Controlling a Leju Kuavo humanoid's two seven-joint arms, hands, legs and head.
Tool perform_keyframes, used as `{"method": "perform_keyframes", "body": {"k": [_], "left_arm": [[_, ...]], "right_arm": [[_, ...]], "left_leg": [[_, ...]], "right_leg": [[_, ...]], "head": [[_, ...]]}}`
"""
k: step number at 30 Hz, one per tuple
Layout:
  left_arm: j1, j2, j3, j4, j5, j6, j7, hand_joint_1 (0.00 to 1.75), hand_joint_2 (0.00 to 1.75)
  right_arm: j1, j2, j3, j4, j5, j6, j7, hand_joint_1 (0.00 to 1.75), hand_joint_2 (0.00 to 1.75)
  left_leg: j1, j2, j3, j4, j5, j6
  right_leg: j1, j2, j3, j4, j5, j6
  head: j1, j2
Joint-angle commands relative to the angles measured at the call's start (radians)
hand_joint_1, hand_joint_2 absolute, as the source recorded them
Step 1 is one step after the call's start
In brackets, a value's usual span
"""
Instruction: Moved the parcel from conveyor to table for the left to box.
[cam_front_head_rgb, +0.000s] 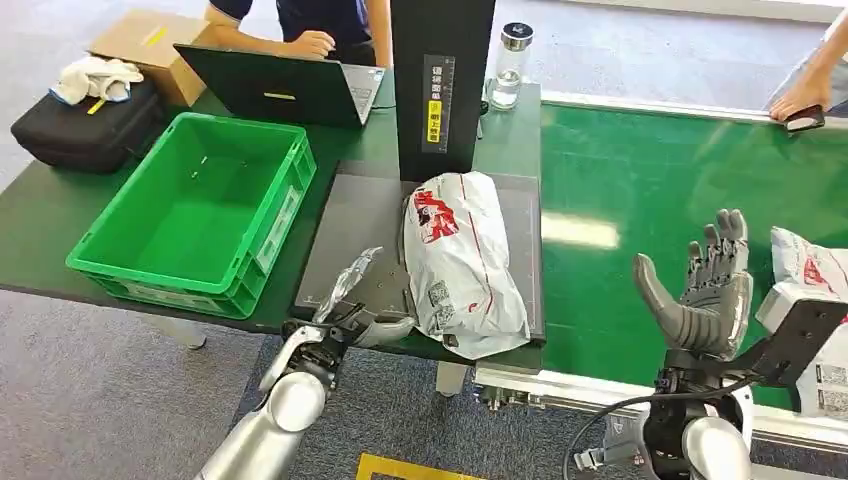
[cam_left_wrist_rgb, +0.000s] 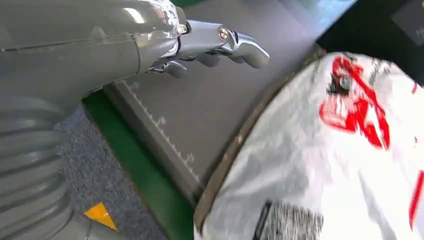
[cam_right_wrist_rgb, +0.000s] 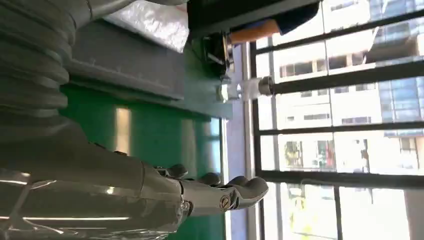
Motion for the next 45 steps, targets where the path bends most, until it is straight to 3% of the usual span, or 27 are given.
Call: {"method": "perform_keyframes", "body": {"k": [1, 9, 21, 24, 27, 39, 45], "left_arm": [[0.003, 0.008, -0.058, -0.038, 0.055, -0.008, -0.004, 0.0, 1.75], [0.037, 0.01, -0.061, -0.072, 0.113, -0.004, -0.007, 0.0, 1.75], [0.008, -0.024, -0.082, -0.044, 0.111, -0.007, -0.008, 0.0, 1.75], [-0.001, -0.029, -0.092, -0.028, 0.109, -0.012, -0.005, 0.0, 1.75], [-0.014, -0.044, -0.114, 0.017, 0.105, -0.021, -0.007, 0.0, 1.75], [-0.05, -0.076, -0.18, 0.115, 0.091, -0.036, -0.026, 0.0, 1.75], [-0.068, -0.08, -0.187, 0.16, 0.105, -0.019, -0.037, 0.0, 1.75]], "right_arm": [[0.115, 0.02, -0.17, 0.155, 0.065, -0.037, 0.06, 0.0, 1.75], [0.123, 0.124, -0.353, 0.278, 0.161, 0.003, 0.076, 0.0, 1.75], [0.126, 0.131, -0.409, 0.29, 0.199, 0.034, 0.097, 0.0, 1.75], [0.131, 0.138, -0.428, 0.286, 0.196, 0.061, 0.09, 0.0, 1.75], [0.124, 0.149, -0.432, 0.273, 0.203, 0.068, 0.088, 0.0, 1.75], [0.14, 0.166, -0.44, 0.225, 0.202, 0.099, 0.087, 0.0, 1.75], [0.092, 0.133, -0.38, 0.252, 0.174, 0.106, 0.073, 0.0, 1.75]], "left_leg": [[0.001, -0.006, 0.006, -0.003, 0.0, 0.0], [0.001, -0.002, 0.003, -0.002, -0.001, -0.001], [0.0, -0.002, 0.009, -0.004, -0.002, -0.001], [0.0, -0.003, 0.002, -0.001, -0.001, -0.001], [0.0, -0.004, 0.008, -0.004, -0.001, -0.001], [0.0, -0.002, 0.003, -0.002, -0.001, 0.0], [0.0, 0.001, 0.002, -0.001, -0.001, 0.0]], "right_leg": [[0.001, -0.006, 0.008, -0.004, -0.002, -0.001], [0.001, -0.002, 0.004, -0.003, -0.001, -0.001], [0.0, -0.002, 0.009, -0.004, -0.003, -0.002], [0.001, -0.003, 0.002, -0.001, -0.002, -0.001], [0.0, -0.003, 0.009, -0.004, -0.003, -0.002], [0.0, -0.002, 0.003, -0.001, -0.002, -0.001], [0.0, 0.001, 0.002, -0.001, -0.001, -0.001]], "head": [[0.0, 0.0], [0.0, 0.0], [0.0, 0.0], [0.0, 0.0], [0.0, 0.0], [0.0, 0.0], [0.0, 0.0]]}}
